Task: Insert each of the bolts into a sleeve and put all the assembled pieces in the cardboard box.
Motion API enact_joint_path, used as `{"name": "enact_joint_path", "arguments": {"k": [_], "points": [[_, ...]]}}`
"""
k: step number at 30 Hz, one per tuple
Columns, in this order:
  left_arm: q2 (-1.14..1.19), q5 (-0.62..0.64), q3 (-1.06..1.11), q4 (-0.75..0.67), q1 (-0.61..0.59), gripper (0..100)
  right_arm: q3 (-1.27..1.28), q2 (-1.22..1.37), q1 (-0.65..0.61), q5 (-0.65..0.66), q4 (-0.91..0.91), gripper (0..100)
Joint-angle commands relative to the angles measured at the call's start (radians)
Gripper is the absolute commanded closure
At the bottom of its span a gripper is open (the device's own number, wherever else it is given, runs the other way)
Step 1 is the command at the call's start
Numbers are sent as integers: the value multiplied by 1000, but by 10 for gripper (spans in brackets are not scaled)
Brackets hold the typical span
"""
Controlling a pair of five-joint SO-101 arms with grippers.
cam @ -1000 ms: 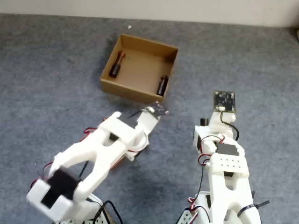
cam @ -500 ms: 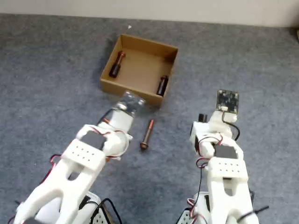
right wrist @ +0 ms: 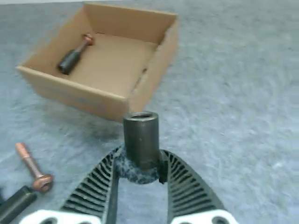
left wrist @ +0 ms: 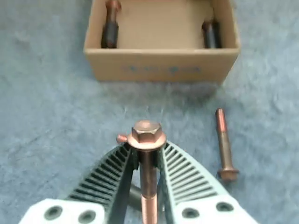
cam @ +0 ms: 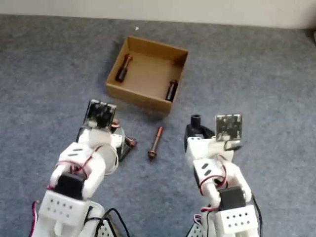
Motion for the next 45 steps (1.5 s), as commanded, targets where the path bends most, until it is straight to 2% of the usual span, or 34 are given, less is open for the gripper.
{"name": "enact_joint_path", "arguments": {"k": [1, 8, 16, 23, 33, 40, 45], "points": [[-179, 11, 27, -20, -5, 995, 7, -82, -42, -11, 4, 994], [-450, 11, 77, -28, -2, 995, 65, -189, -147, -9, 1, 994], [-423, 11, 62, -219, 15, 995, 180, -300, -285, -9, -33, 994], [-423, 9, 62, -333, 150, 995, 338, -292, -306, -8, -232, 994], [-415, 9, 62, -497, 225, 995, 366, -298, -341, -8, -234, 994], [-414, 9, 61, -511, 346, 995, 366, -298, -360, 124, -236, 994], [-414, 9, 67, -505, 404, 994, 366, -298, -375, 138, -236, 994]]}}
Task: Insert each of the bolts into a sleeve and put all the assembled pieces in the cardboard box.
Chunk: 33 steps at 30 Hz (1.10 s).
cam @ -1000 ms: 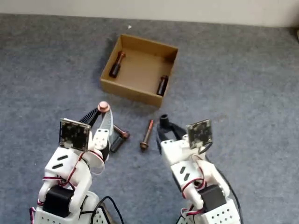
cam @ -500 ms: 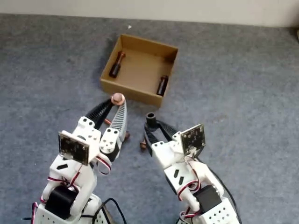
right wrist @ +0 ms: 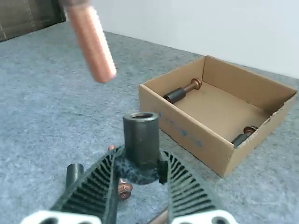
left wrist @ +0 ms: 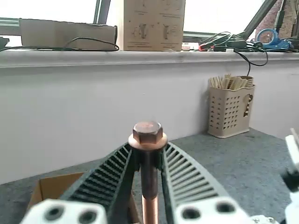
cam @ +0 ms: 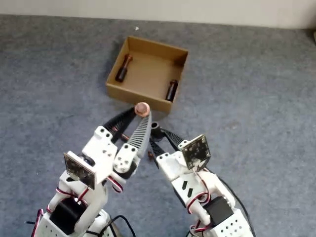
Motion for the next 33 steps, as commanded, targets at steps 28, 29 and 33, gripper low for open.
{"name": "enact_joint_path", "arguments": {"k": [28, 29, 33], "points": [[8, 9, 30, -91, -42, 994, 142, -18, -21, 18, -131, 994], [8, 9, 27, -91, -42, 994, 142, -18, -21, 18, -145, 994], [7, 9, 18, -91, -42, 994, 142, -18, -21, 18, -194, 994]]}}
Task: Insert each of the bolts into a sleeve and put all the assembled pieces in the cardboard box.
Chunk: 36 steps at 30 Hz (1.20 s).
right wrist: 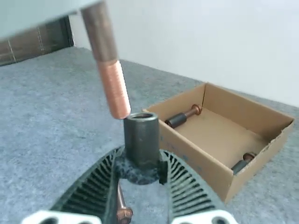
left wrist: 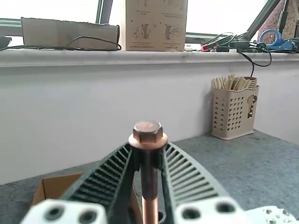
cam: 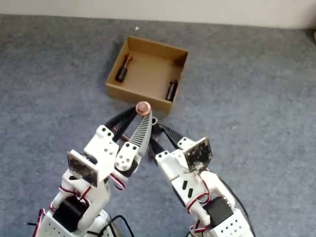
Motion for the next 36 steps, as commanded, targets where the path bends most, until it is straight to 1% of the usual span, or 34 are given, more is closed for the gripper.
{"name": "enact_joint_path", "arguments": {"k": [1, 3, 7, 11, 13, 17, 20, 26, 29, 33, 36], "points": [[1, 8, -36, -32, -5, 994, 142, -19, -16, 12, -76, 994], [-4, 8, -48, -32, -5, 994, 142, -19, -19, 12, -90, 994], [1, 8, -85, -32, -7, 994, 142, -19, -73, 23, -94, 994], [-1, 8, -90, -32, -8, 994, 142, -19, -125, 150, -96, 994], [-7, 8, -91, -32, -30, 994, 142, -19, -143, 178, -96, 994], [-4, 12, -134, -28, -48, 994, 142, -19, -148, 180, -96, 994], [-5, 54, -145, -26, -44, 994, 142, -19, -147, 180, -96, 994], [-7, 60, -117, -20, -41, 994, 142, -19, -128, 180, -94, 994], [-7, 61, -117, 14, -41, 994, 142, -19, -101, 180, -94, 994], [-7, 61, -111, 51, -38, 994, 142, -19, -96, 180, -94, 994], [-8, 60, -111, 81, 4, 994, 142, -19, -96, 180, -94, 994]]}}
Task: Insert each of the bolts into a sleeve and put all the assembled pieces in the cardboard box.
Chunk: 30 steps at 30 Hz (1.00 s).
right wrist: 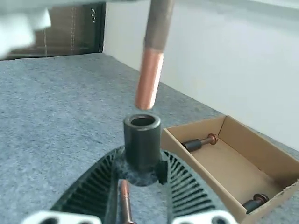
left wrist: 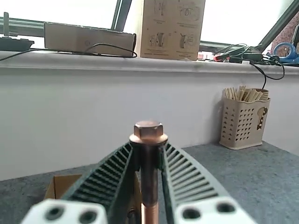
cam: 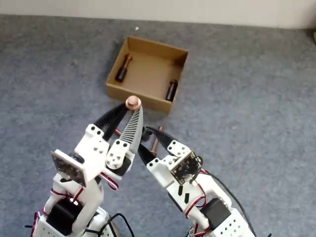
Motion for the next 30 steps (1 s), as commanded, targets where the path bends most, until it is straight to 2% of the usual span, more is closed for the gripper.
{"name": "enact_joint_path", "arguments": {"k": [1, 4, 16, 21, 26, 30], "points": [[-8, 11, -28, 20, 56, 994, 142, -18, 18, 9, -38, 994], [-7, 8, -21, 32, 88, 994, 142, -18, 18, 9, -36, 994], [-8, 6, 53, 32, 85, 994, 142, -13, 36, 8, -33, 994], [-8, 6, 68, 34, 24, 994, 142, -16, 93, 5, -36, 994], [-8, 8, 71, 91, 24, 993, 142, -16, 96, -121, -38, 994], [-8, -9, 68, 157, 24, 992, 142, -18, 133, -138, -39, 994]]}}
